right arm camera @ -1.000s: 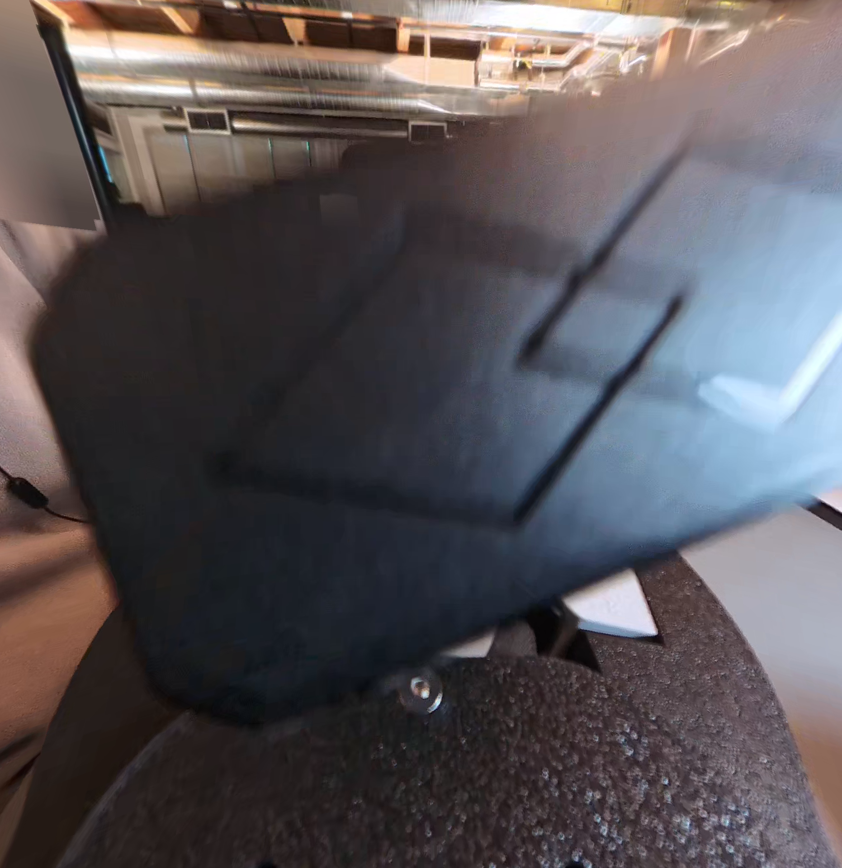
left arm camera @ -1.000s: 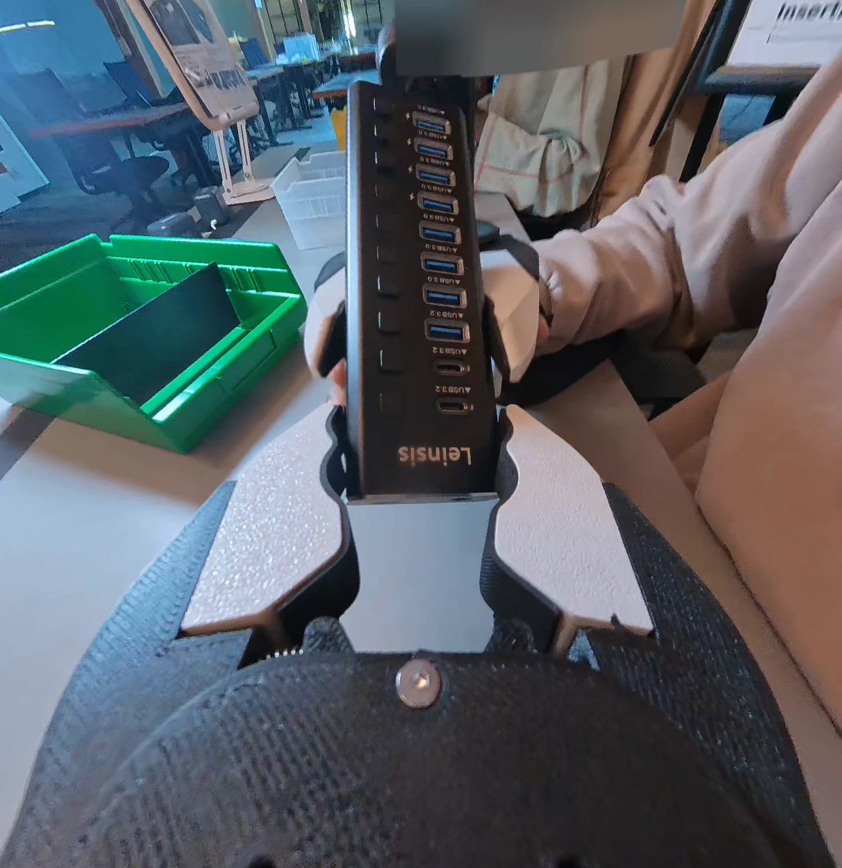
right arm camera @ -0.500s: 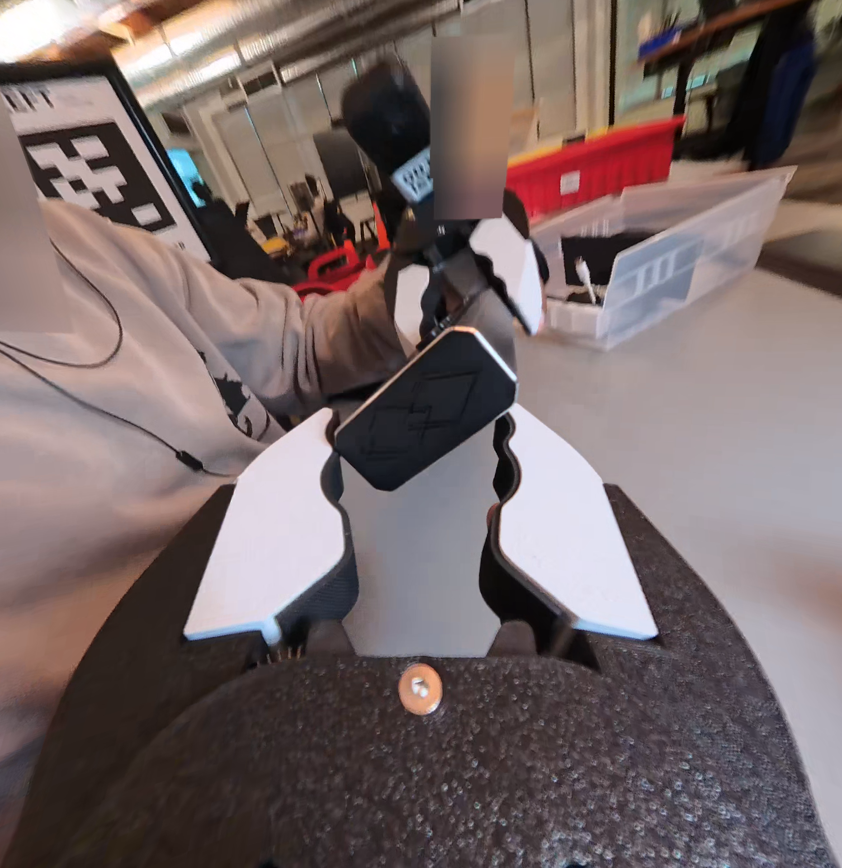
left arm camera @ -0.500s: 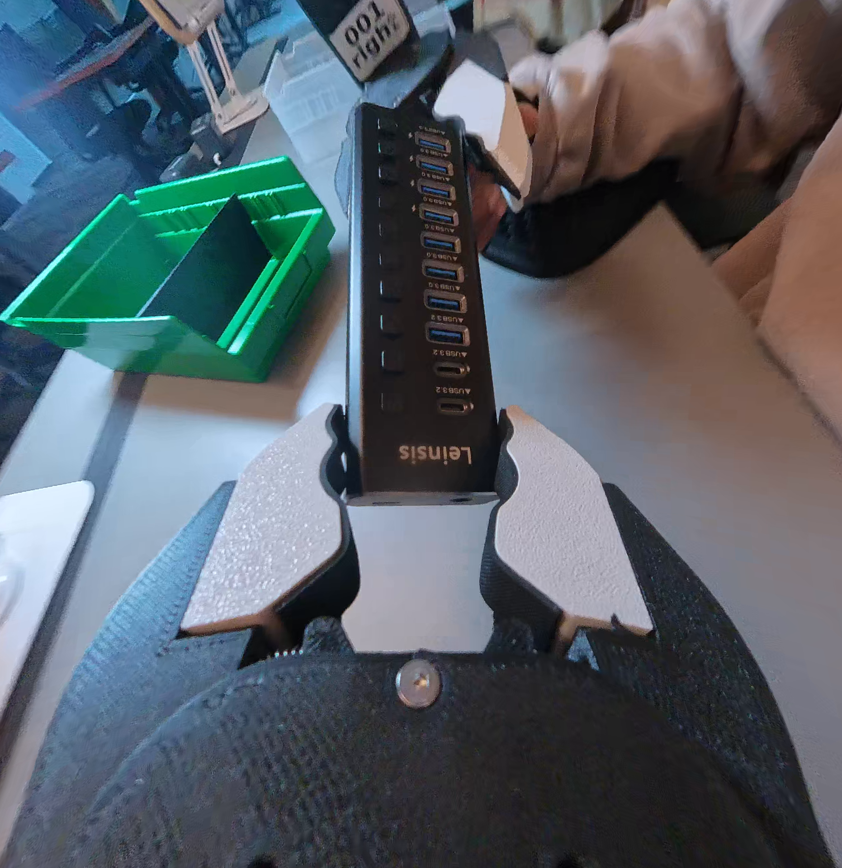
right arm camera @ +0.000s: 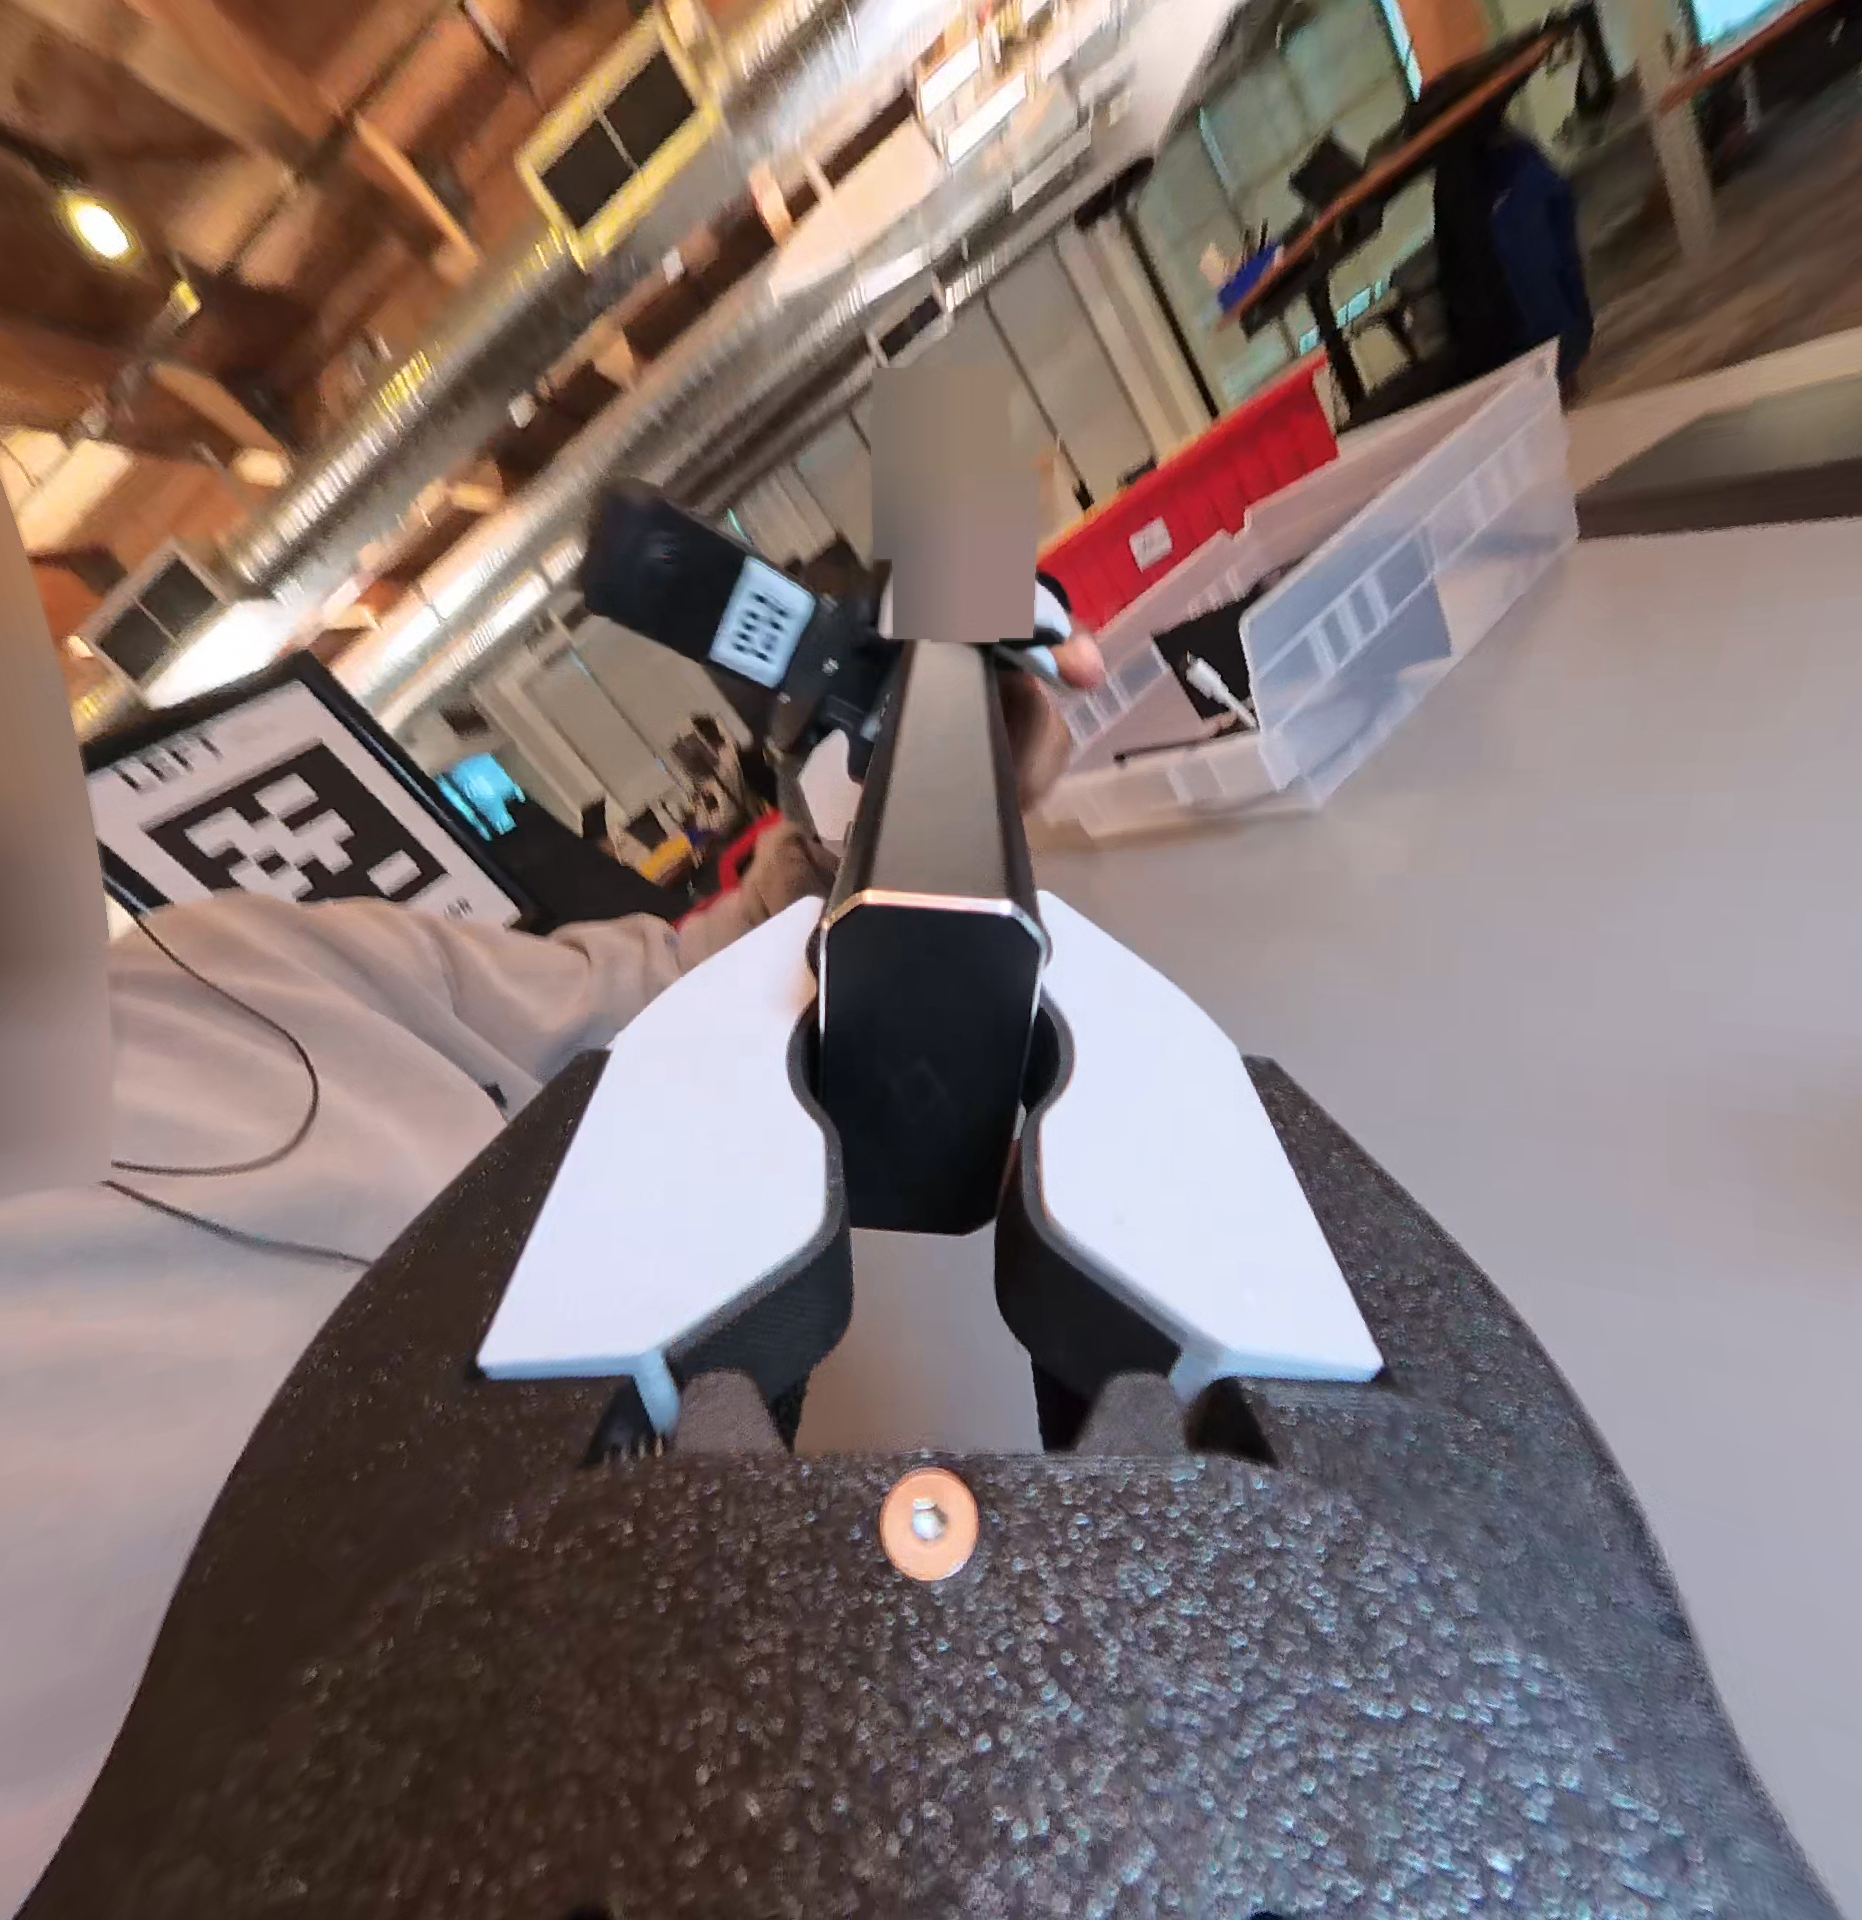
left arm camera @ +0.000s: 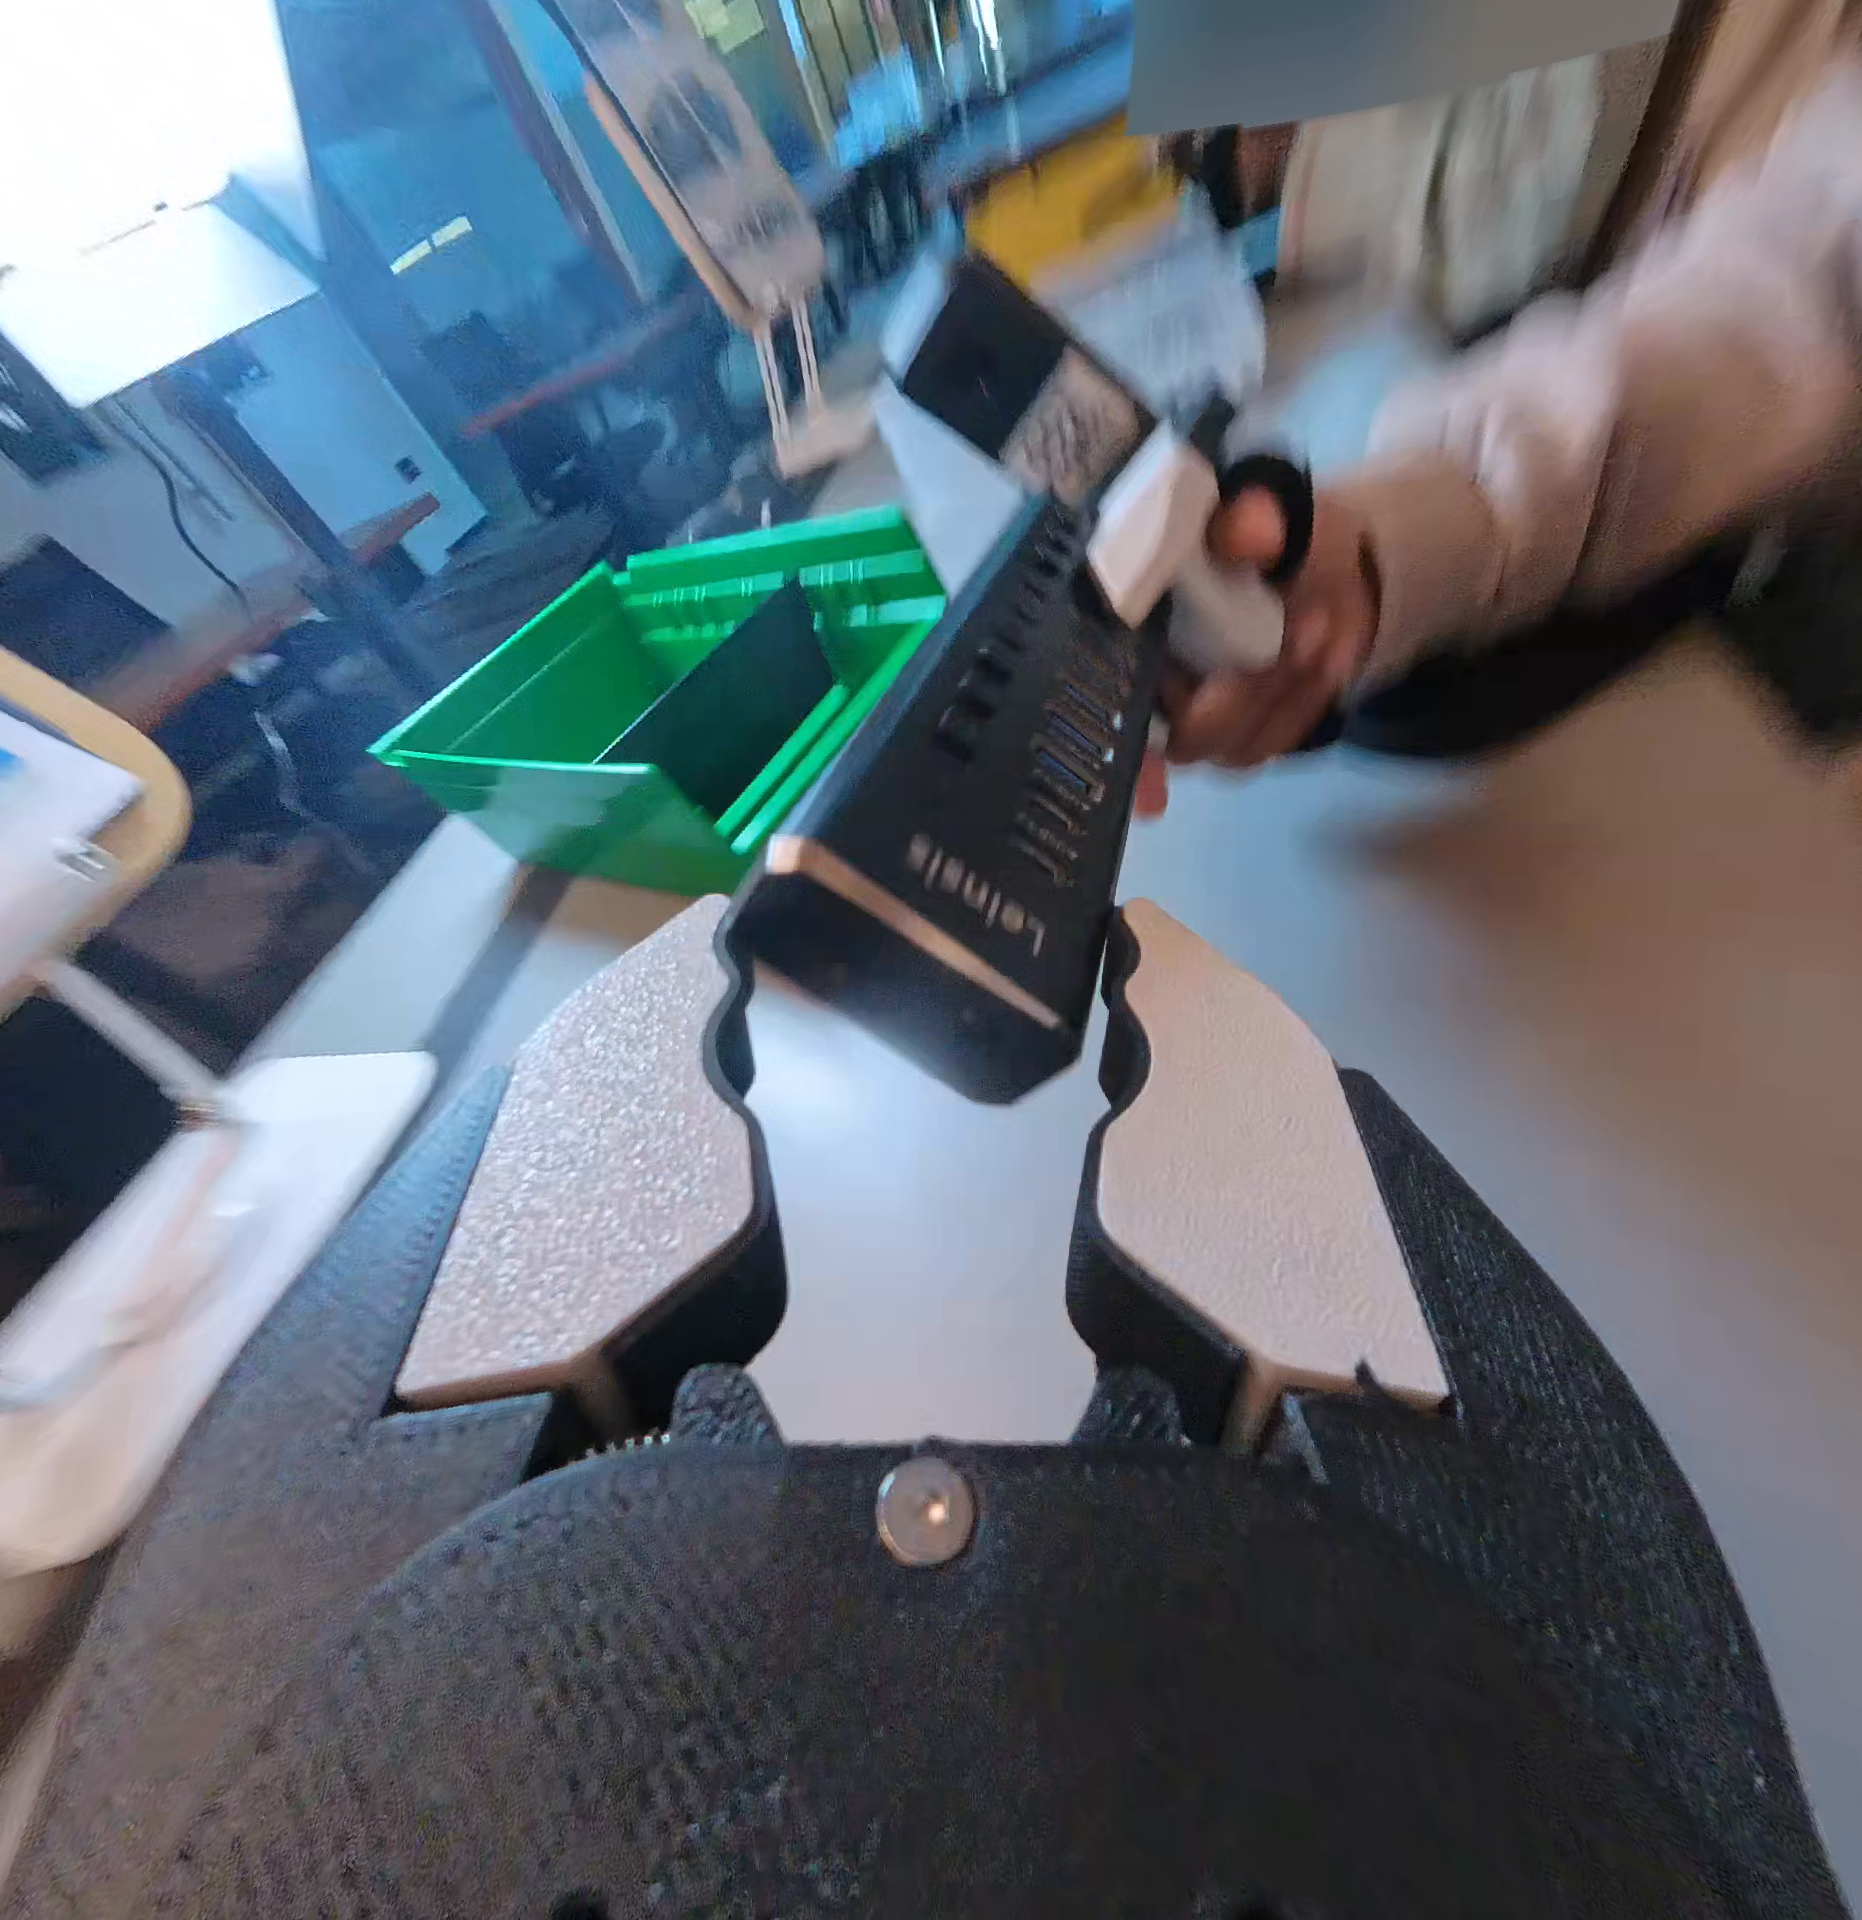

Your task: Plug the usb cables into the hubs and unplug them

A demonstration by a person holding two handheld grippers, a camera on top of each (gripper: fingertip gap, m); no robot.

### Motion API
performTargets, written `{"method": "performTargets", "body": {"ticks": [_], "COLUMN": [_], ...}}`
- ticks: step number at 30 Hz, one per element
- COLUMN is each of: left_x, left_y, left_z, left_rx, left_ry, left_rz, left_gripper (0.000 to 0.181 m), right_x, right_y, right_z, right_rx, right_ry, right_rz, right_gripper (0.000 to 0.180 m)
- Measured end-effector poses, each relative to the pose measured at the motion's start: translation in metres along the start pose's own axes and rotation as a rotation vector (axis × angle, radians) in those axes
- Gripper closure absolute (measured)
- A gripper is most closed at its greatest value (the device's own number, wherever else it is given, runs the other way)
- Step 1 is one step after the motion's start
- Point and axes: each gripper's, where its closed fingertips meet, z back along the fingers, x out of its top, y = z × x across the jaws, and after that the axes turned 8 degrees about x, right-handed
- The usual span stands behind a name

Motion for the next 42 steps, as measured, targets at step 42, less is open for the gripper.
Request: {"method": "performTargets", "body": {"ticks": [42], "left_x": [0.032], "left_y": [0.000], "left_z": [-0.060], "left_rx": [0.204], "left_ry": [-0.133], "left_rz": [0.647], "left_gripper": [0.110], "right_x": [-0.013], "right_y": [-0.054], "right_z": [-0.012], "right_rx": [-0.708], "right_ry": [0.274], "right_rz": [0.680], "right_gripper": [0.149]}}
